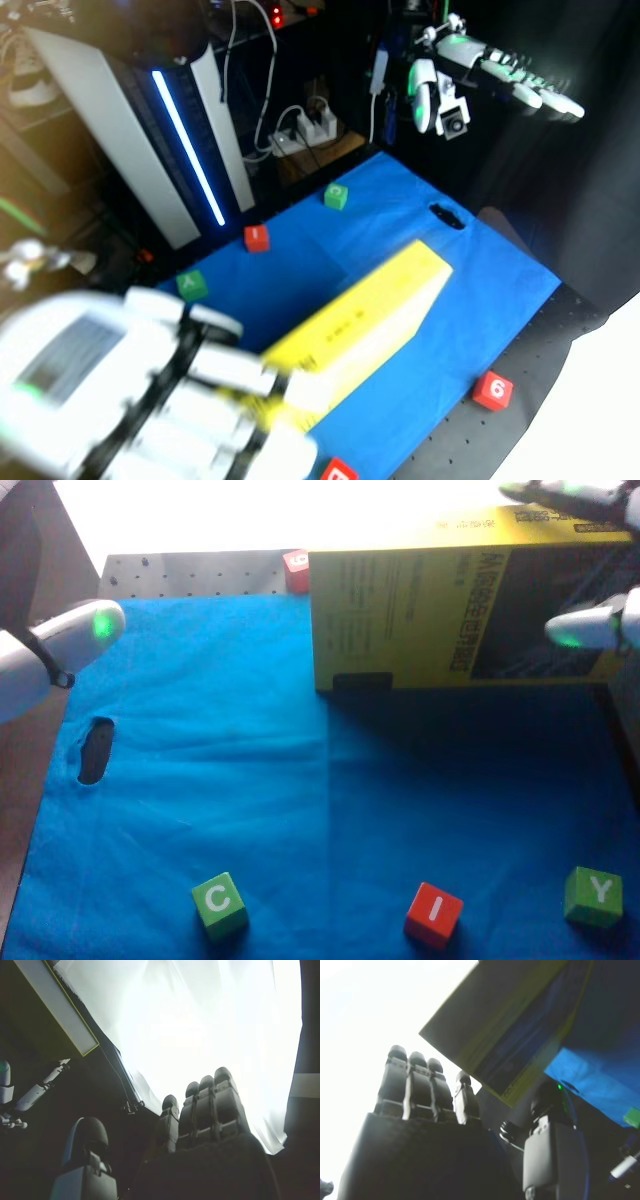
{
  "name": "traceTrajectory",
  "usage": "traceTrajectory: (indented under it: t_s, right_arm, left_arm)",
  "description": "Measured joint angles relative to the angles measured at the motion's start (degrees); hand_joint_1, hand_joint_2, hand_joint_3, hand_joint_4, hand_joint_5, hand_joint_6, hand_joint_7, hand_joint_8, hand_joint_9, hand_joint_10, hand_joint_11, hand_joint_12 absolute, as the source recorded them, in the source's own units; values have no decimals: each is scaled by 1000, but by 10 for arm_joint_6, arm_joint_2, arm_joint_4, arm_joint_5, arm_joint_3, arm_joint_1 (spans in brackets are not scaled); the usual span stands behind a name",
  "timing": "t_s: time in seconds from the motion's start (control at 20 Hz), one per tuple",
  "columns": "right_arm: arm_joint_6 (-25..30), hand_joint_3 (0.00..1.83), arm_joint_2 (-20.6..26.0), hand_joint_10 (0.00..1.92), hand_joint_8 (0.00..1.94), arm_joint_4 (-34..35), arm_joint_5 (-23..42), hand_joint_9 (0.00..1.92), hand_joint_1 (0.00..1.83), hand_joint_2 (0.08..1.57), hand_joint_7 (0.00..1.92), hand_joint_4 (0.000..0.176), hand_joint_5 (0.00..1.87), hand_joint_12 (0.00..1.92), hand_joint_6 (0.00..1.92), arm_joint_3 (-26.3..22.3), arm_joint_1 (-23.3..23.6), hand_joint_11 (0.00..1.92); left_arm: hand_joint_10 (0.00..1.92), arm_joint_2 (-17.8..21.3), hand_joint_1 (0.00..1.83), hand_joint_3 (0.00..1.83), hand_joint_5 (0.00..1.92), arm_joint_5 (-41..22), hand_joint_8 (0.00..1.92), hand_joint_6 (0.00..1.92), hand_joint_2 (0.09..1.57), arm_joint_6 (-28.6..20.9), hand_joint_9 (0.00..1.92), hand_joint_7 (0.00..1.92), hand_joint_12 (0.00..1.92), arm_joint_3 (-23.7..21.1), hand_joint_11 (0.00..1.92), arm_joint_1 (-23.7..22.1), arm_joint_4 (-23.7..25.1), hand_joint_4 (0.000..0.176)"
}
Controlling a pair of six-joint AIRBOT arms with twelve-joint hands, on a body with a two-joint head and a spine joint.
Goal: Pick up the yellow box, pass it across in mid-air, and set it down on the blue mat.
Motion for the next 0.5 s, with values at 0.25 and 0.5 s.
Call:
traceTrajectory:
  t_s: [0.25, 0.5]
  right_arm:
    - [0, 17, 62, 0, 0, -40, 56, 0, 345, 1145, 0, 176, 0, 0, 0, -61, 2, 0]
    - [0, 35, 106, 10, 0, -54, 136, 24, 471, 1232, 0, 82, 0, 0, 0, -105, -41, 0]
  left_arm:
    - [0, 9, 316, 0, 0, -24, 0, 0, 1177, 0, 0, 0, 0, -6, 0, 12, -3, 163]
    - [0, 10, 375, 14, 0, -47, 0, 0, 1229, 0, 0, 0, 0, -15, 0, 35, -9, 130]
